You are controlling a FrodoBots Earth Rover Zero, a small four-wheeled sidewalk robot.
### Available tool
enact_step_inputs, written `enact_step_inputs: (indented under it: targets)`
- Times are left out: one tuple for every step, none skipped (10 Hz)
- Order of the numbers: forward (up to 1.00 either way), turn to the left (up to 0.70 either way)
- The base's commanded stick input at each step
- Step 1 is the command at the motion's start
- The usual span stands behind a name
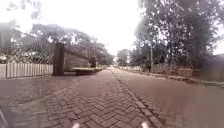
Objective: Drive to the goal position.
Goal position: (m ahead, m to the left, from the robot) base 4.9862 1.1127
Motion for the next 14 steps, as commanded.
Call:
enact_step_inputs:
  targets:
    - [0.5, 0.04]
    - [0.5, 0.05]
    - [0.5, 0.04]
    - [0.5, 0.08]
    - [0.5, 0.06]
    - [0.5, 0.03]
    - [0.5, 0.16]
    - [0.5, 0.05]
    - [0.5, 0.22]
    - [0.5, 0.19]
    - [0.5, 0.15]
    - [0.5, 0.13]
    - [0.5, 0.11]
    - [0.5, 0.02]
